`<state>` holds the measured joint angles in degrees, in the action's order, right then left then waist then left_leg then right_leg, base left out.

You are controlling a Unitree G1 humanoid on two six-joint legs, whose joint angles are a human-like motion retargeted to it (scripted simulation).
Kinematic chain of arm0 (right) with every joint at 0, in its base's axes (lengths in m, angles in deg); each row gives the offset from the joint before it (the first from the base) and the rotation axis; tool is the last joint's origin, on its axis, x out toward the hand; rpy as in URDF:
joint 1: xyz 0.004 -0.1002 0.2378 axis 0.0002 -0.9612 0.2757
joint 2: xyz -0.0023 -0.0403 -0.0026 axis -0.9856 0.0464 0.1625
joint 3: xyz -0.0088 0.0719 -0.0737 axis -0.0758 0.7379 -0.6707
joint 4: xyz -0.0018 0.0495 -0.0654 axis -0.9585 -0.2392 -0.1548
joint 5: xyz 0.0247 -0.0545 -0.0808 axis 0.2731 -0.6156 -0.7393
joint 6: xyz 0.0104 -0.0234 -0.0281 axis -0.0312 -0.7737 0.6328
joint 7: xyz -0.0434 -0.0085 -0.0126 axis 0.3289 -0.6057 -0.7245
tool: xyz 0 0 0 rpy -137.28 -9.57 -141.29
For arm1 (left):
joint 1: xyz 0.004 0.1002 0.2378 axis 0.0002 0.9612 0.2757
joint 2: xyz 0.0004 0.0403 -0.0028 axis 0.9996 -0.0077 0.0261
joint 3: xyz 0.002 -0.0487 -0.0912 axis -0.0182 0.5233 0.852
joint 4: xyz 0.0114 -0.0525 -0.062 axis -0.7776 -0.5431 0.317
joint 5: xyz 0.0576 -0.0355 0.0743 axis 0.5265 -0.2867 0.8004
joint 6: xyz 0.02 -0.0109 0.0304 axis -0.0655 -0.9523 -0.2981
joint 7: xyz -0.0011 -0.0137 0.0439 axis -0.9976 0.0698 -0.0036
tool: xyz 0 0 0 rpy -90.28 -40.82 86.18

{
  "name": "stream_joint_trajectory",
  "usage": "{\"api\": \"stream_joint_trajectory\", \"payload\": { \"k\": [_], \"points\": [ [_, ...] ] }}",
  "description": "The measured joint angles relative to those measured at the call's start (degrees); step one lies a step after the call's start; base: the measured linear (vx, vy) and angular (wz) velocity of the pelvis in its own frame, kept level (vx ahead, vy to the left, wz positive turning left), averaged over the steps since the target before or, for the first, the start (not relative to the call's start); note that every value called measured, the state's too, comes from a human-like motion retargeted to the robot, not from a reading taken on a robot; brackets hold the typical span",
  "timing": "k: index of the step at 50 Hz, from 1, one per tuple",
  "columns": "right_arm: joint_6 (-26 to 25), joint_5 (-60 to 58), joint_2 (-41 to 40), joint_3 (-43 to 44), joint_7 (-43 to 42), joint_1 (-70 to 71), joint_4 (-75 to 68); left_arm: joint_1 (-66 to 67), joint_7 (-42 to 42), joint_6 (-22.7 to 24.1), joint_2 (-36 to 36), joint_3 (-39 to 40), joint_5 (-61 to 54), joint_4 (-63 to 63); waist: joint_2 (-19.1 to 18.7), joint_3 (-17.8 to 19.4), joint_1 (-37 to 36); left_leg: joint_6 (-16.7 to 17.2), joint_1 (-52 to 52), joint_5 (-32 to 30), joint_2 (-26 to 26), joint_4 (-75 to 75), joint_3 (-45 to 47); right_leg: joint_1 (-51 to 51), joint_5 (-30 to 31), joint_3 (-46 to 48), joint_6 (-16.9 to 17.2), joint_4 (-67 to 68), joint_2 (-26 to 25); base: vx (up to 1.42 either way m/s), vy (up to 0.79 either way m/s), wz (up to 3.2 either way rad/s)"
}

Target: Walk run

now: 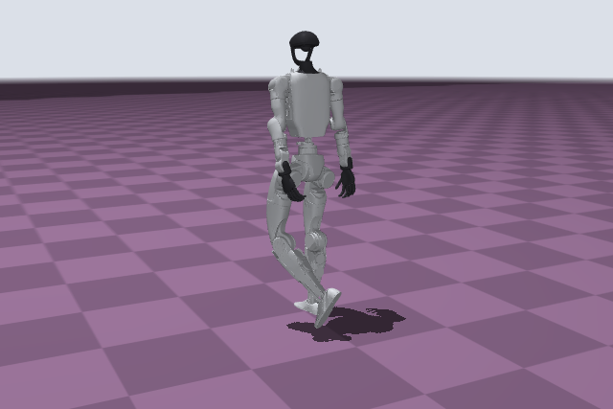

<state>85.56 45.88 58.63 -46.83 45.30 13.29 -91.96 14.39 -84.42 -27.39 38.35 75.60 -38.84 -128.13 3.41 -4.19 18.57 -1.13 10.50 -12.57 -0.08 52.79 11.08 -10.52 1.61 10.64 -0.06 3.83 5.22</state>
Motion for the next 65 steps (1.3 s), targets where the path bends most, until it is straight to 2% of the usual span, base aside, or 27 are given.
{"api": "stream_joint_trajectory", "payload": {
  "k": [3, 5, 10, 14, 18, 20, 22, 24, 27, 30, 32, 33, 35, 38, 40, 44, 47, 48, 50, 52, 53, 55, 57, 58, 61, 63, 65],
  "points": [
    [2.3, 1.4, -0.4, -2.8, -0.6, 2.4, 3.6, 2.7, 1.0, 2.3, -0.9, 0.6, 2.5, 0.4, 2.2, 0.8, -5.3, 0.5, 5.6, 6.8, 2.7, -3.0, 2.1, 2.5, -1.1, -0.9, -0.2, -1.2, -1.1, 0.48, -0.28, -0.66],
    [3.7, 1.6, -0.4, -4.5, -0.7, 4.1, 5.8, 3.6, 2.5, 2.1, -1.0, 0.7, 3.2, 0.0, 2.5, 1.5, -7.7, 1.3, 8.6, 9.9, 5.0, -9.5, 0.9, 4.2, -2.1, 0.2, -0.2, -2.0, -2.5, 0.46, -0.28, -0.15],
    [5.4, -1.6, 0.6, -6.8, -1.0, 8.2, 9.2, 4.0, 1.7, -1.5, -1.4, 1.7, 1.7, -0.8, 0.9, 3.7, -9.2, -4.8, 10.5, 9.9, 7.0, -33.0, 2.9, 8.9, -5.5, 2.6, -1.1, -2.6, -7.8, 0.56, -0.23, 0.38],
    [5.4, -3.7, 1.2, -8.2, -1.4, 10.1, 9.6, 2.9, -0.7, 0.0, -2.3, 3.4, 0.4, -0.6, 0.9, 4.1, -10.3, -6.2, 11.0, 14.4, 10.5, -48.1, 7.3, 12.3, -7.6, 4.4, -1.4, -2.7, -9.8, 0.59, -0.18, 0.13],
    [5.3, -5.5, 0.4, -8.4, -1.1, 9.9, 9.2, 1.2, 0.0, 2.1, -2.7, 4.3, -1.2, 0.7, 1.7, 4.0, -11.6, -5.8, 10.3, 16.8, 11.8, -53.6, 12.9, 15.0, -8.9, 5.4, -1.4, -1.7, -10.9, 0.67, -0.17, -0.03],
    [5.4, -6.9, -0.2, -8.0, -0.6, 9.2, 8.6, 0.1, 1.5, 2.3, -2.7, 5.3, -1.8, 1.2, 2.4, 3.6, -12.9, -9.5, 9.7, 15.1, 10.7, -51.0, 15.3, 16.0, -8.3, 5.0, -1.2, -0.7, -11.1, 0.75, -0.17, -0.47],
    [5.6, -8.6, -1.2, -7.0, -0.7, 7.9, 7.3, -0.9, 2.8, 2.3, -2.1, 6.1, -2.9, 1.3, 3.3, 2.7, -14.2, -11.8, 9.5, 13.4, 10.4, -49.9, 15.7, 16.7, -6.2, 5.4, -0.6, 0.7, -10.5, 0.74, -0.16, -0.57],
    [4.8, -9.2, -2.5, -5.7, -2.1, 6.1, 5.0, -2.0, 3.9, 2.1, -0.8, 6.5, -5.1, 0.9, 4.1, 1.1, -14.5, -13.4, 8.9, 10.7, 11.4, -50.1, 10.8, 17.5, -1.0, 7.8, 1.1, 2.9, -9.6, 1.02, -0.2, -0.34],
    [3.3, -7.3, -4.0, -5.0, -4.0, 2.9, 1.2, -4.3, 5.2, 1.4, 1.2, 6.9, -9.8, 0.1, 4.2, -0.6, -13.8, -13.8, 8.1, 13.6, 10.1, -47.7, 8.4, 16.5, 12.8, 8.8, 6.7, 10.4, -8.3, 1.01, -0.11, -0.16],
    [4.0, -3.6, -4.1, -5.1, -3.4, 0.3, -1.5, -9.0, 6.0, 1.5, 3.0, 6.3, -14.6, 0.5, 0.8, 0.3, -10.5, -13.7, 5.3, 16.7, 7.1, -45.1, 6.7, 10.9, 25.0, 3.7, 11.8, 23.5, -12.8, 0.62, -0.09, 0.72],
    [3.7, -4.0, -3.4, -3.9, -1.4, -1.1, -2.0, -12.4, 6.8, 2.2, 3.3, 4.8, -17.1, 2.4, -0.8, 1.1, -9.0, -12.6, 2.2, 18.1, 5.7, -45.1, 6.6, 5.6, 27.9, 0.6, 10.6, 34.2, -14.7, 0.7, -0.09, 0.73],
    [3.0, -4.7, -3.2, -3.1, -0.7, -1.8, -1.8, -14.2, 7.2, 2.6, 3.5, 4.1, -17.9, 3.7, -2.2, 1.3, -8.8, -11.9, 1.5, 18.6, 4.5, -45.2, 6.0, 3.3, 26.5, -1.2, 8.8, 36.1, -16.7, 0.63, -0.05, 0.49],
    [1.9, -6.0, -2.8, -1.6, -0.8, -4.0, -0.8, -17.3, 7.4, 3.9, 3.2, 2.4, -18.6, 6.8, -4.2, 1.5, -8.0, -11.1, -0.4, 19.3, 3.4, -45.6, 4.4, -0.5, 19.6, -0.9, 4.8, 39.6, -16.1, 0.59, 0.0, 0.57],
    [2.7, -4.8, -2.2, -0.4, -3.3, -7.7, -0.1, -20.7, 5.7, 6.2, 2.7, -1.5, -17.9, 12.0, -7.1, 2.0, -4.6, -10.0, -3.9, 19.7, 2.7, -47.1, 0.8, -5.1, 11.1, 3.1, -1.9, 38.6, -11.4, 0.65, -0.01, 1.34],
    [3.1, -3.4, -1.8, 0.1, -4.2, -9.6, -0.2, -22.9, 4.0, 7.5, 3.1, -4.4, -17.3, 15.1, -7.7, 2.3, -2.4, -9.7, -5.6, 20.2, 3.4, -47.6, -2.4, -7.3, 7.1, 4.0, -4.1, 33.3, -8.7, 0.57, -0.07, 1.44],
    [2.1, -0.9, -1.9, 1.5, -1.9, -11.1, -1.9, -27.5, 1.1, 8.5, 4.9, -8.3, -14.6, 19.1, -5.4, 2.7, 0.0, -9.7, -9.6, 21.8, 7.5, -48.3, -6.5, -10.7, 8.2, -2.6, -2.3, 17.6, -6.6, 0.6, -0.15, 1.02],
    [2.1, -0.2, -2.4, 2.0, 1.4, -12.0, -2.7, -30.4, -0.5, 8.7, 6.2, -10.2, -11.6, 19.9, -3.5, 3.5, 0.8, -9.4, -13.4, 23.3, 9.9, -48.6, -9.1, -13.0, 6.4, -7.8, -0.5, 7.9, -6.6, 0.62, -0.2, 0.74],
    [2.5, -0.3, -2.5, 2.0, 2.6, -12.2, -2.8, -31.1, -0.5, 8.7, 6.6, -10.7, -10.7, 19.9, -3.0, 3.8, 1.0, -9.2, -14.6, 23.8, 10.4, -48.6, -9.9, -13.9, 5.7, -7.9, 0.2, 5.1, -6.6, 0.61, -0.21, 0.56],
    [3.2, -1.1, -2.7, 1.8, 4.4, -12.6, -2.7, -32.1, 0.3, 8.9, 7.0, -11.4, -9.5, 19.3, -2.3, 4.3, 1.4, -8.6, -16.9, 24.8, 11.4, -48.4, -11.3, -15.2, 4.5, -5.0, 4.2, -0.3, -6.0, 0.59, -0.2, 0.31],
    [3.1, -2.3, -2.6, 1.5, 4.9, -12.5, -2.3, -32.2, 1.2, 9.0, 7.1, -11.6, -9.2, 18.3, -1.9, 4.2, 0.0, -7.9, -18.5, 25.5, 12.1, -48.4, -10.5, -15.5, 2.6, 1.2, 7.1, -3.7, -5.6, 0.7, -0.24, -0.36],
    [2.9, -2.9, -2.6, 1.2, 4.6, -12.4, -2.1, -32.0, 1.4, 8.9, 7.2, -11.7, -9.2, 17.6, -2.0, 4.1, -0.5, -7.4, -19.1, 25.7, 12.2, -48.3, -10.2, -15.4, 2.2, 5.5, 5.9, -4.4, -5.9, 0.77, -0.25, -0.31],
    [2.0, -3.7, -2.5, 1.0, 3.4, -12.2, -1.7, -31.4, 1.1, 8.7, 7.0, -11.7, -9.0, 15.9, -2.8, 3.7, 0.2, -5.4, -19.7, 25.2, 12.0, -47.3, -10.9, -14.6, 2.1, 9.2, 0.8, -3.7, -6.8, 0.74, -0.18, 0.2],
    [1.7, -4.3, -2.4, 1.7, 2.0, -12.4, -1.2, -30.3, 0.6, 8.2, 6.4, -11.7, -8.0, 13.6, -4.2, 3.6, 2.6, -2.2, -20.1, 23.2, 11.1, -45.0, -12.3, -13.5, 1.5, 12.2, -4.2, -1.8, -6.5, 0.76, -0.15, 1.07],
    [1.9, -4.4, -2.3, 2.2, 1.6, -12.6, -1.0, -29.6, 0.4, 8.0, 6.1, -11.7, -7.1, 12.3, -4.9, 3.7, 4.5, 0.0, -20.5, 20.9, 10.3, -43.2, -13.5, -13.2, 3.8, 10.4, -5.9, -1.5, -6.7, 0.86, -0.22, 1.42],
    [2.3, -2.9, -1.8, 3.4, 2.4, -12.4, -1.7, -27.7, 1.5, 6.7, 5.5, -12.8, -2.7, 7.8, -6.5, 2.8, 6.0, 9.0, -18.8, 7.3, 7.9, -34.7, -11.5, -12.0, 3.9, 6.9, -9.2, 1.7, -6.8, 0.86, -0.29, 0.89],
    [1.4, -0.9, -1.3, 4.1, 3.8, -11.2, -2.6, -25.9, 3.7, 6.0, 5.0, -13.8, 0.5, 5.6, -5.7, 1.8, 5.4, 15.2, -14.7, -2.0, 8.3, -25.9, -7.8, -10.9, 2.1, 8.5, -8.9, 3.7, -3.3, 0.82, -0.1, 0.32],
    [0.5, 0.5, -1.2, 5.0, 4.7, -8.8, -2.6, -24.3, 6.0, 6.1, 5.4, -13.3, 3.1, 4.3, -3.5, 0.8, 4.2, 16.1, -8.9, -7.9, 11.4, -15.4, -1.2, -10.9, 1.8, 7.4, -7.0, 4.6, 1.2, 0.61, 0.23, -0.06]
  ]
}}
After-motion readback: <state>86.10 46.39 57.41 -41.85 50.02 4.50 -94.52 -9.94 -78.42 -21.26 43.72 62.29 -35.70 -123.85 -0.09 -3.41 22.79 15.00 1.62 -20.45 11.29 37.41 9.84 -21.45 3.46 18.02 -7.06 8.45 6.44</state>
